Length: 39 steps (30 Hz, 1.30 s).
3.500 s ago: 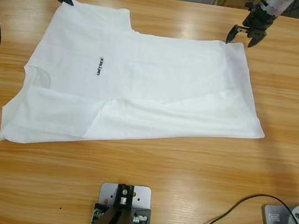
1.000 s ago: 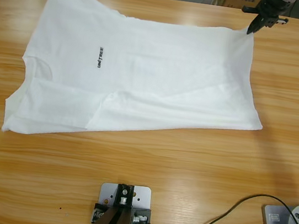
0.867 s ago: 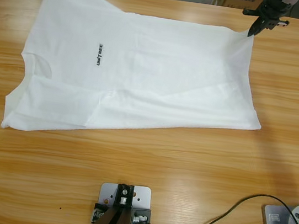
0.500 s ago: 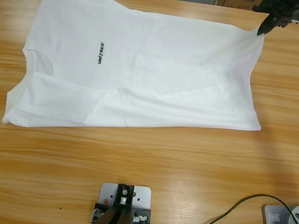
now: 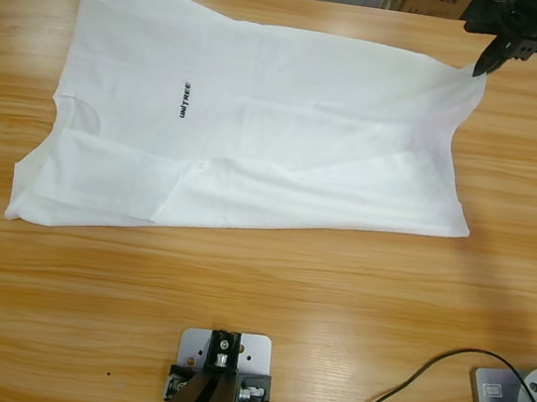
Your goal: Fold clothes
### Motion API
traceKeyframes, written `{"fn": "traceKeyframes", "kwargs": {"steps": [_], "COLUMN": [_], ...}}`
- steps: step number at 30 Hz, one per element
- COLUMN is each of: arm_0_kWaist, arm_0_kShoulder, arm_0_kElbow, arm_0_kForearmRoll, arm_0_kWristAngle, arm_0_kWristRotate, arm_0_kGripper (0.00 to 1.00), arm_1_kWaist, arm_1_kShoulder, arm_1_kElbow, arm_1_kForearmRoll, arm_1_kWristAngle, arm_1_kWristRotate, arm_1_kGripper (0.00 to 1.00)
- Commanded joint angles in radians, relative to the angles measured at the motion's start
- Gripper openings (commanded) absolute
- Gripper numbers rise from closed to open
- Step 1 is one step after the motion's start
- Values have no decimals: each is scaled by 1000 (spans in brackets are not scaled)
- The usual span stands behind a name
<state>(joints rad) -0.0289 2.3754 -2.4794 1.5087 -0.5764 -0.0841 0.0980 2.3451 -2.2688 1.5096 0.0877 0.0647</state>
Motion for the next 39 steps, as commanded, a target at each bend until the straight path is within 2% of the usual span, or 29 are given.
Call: {"fn": "traceKeyframes", "kwargs": {"steps": [1,14,27,39], "arm_0_kWaist": [0,6,16,16], "arm_0_kShoulder": [-40,-100,-94,-84], "arm_0_kElbow": [100,221,336,465], "arm_0_kForearmRoll": [153,153,151,151], "arm_0_kWristAngle": [12,12,6,24], "arm_0_kWristRotate": [26,62,94,97], "arm_0_kGripper": [0,0,0,0], "arm_1_kWaist": [-9,12,70,72], "arm_1_kShoulder": [-69,-162,-149,-162], "arm_1_kElbow": [106,345,395,468], "arm_1_kForearmRoll": [66,-39,-65,-89], "arm_1_kWristAngle": [-14,-12,3,3], "arm_1_kWristRotate": [-19,-19,-14,-14], "arm_1_kGripper": [0,0,0,0]}}
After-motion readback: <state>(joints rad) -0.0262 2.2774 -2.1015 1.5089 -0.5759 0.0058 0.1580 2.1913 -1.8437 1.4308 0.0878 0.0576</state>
